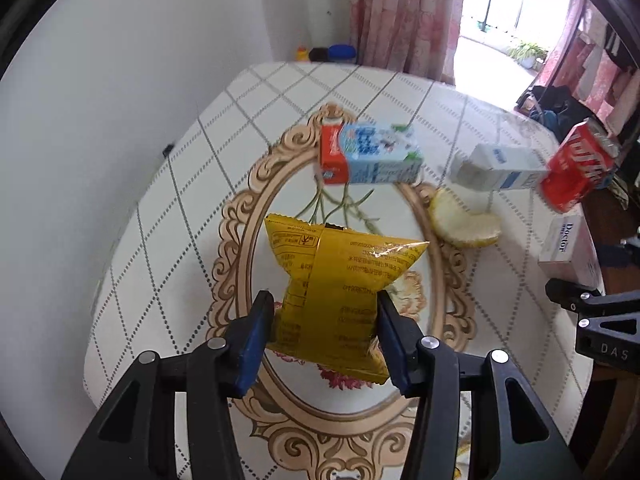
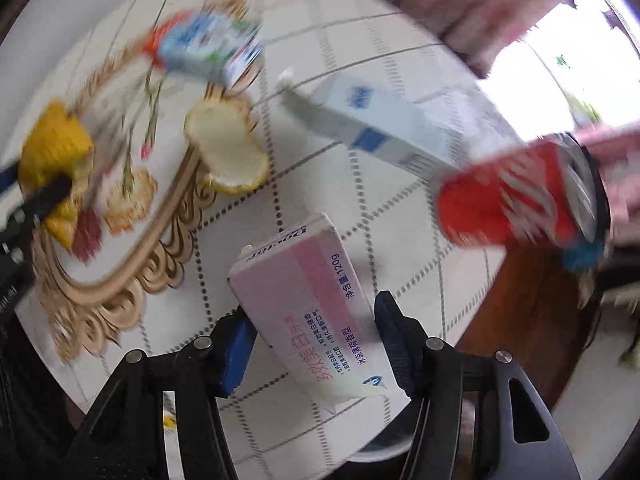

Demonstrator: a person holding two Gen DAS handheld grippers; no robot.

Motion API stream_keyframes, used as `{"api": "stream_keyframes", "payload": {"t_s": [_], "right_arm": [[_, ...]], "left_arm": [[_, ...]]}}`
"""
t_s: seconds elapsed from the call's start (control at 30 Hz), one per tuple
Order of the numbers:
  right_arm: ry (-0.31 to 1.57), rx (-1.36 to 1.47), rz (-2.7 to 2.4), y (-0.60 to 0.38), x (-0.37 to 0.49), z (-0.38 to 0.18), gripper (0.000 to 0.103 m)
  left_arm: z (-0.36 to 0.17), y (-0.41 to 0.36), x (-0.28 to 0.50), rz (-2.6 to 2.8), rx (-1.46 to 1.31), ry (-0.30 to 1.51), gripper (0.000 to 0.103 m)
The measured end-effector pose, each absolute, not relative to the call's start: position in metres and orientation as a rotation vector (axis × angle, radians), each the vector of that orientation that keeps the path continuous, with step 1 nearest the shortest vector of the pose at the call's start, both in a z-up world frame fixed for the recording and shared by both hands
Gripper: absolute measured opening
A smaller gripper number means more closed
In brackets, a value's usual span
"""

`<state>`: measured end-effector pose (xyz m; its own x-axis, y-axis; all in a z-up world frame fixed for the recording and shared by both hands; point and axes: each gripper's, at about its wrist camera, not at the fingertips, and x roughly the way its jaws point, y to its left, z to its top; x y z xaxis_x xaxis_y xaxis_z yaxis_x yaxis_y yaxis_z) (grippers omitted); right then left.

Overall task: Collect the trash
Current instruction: 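Grasp the pink-white box with the right tool while the left tool holds the chip bag, then carry the chip bag and pink box over the bin and release both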

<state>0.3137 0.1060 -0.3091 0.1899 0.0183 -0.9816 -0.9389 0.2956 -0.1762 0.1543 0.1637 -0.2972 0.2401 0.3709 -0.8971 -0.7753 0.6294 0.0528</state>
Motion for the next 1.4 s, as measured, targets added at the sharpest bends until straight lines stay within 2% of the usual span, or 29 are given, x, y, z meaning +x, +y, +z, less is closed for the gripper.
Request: {"api": "stream_keyframes", "payload": {"t_s": [0.27, 0.47, 0.7, 0.97, 1.17, 1.4], "right_arm": [[1.079, -0.593, 0.829, 0.020, 0.311, -0.232, 0.058], [1.030, -0.365, 0.783, -0.045, 0.322, -0.193, 0.058], [0.990, -0.176, 0.638, -0.159, 0.355, -0.159, 0.058], [1.053, -0.092, 0.442, -0.277, 0.383, -0.176, 0.058], [1.210, -0.011, 0.344, -0.330, 0.404, -0.247, 0.058], [1.342, 0.059, 0.301, -0.352, 0.420, -0.316, 0.058]], "left_arm": [[-0.223, 0.119, 0.166, 0.743, -0.367, 0.937, 0.047], [-0.170, 0.061, 0.198, 0.602, -0.312, 0.852, 0.047], [-0.149, -0.014, 0.257, 0.399, -0.275, 0.830, 0.047], [-0.195, -0.086, 0.332, 0.147, -0.315, 0.981, 0.047], [-0.277, -0.105, 0.383, -0.003, -0.429, 1.216, 0.047], [-0.335, -0.111, 0.422, -0.037, -0.468, 1.392, 0.048]]}}
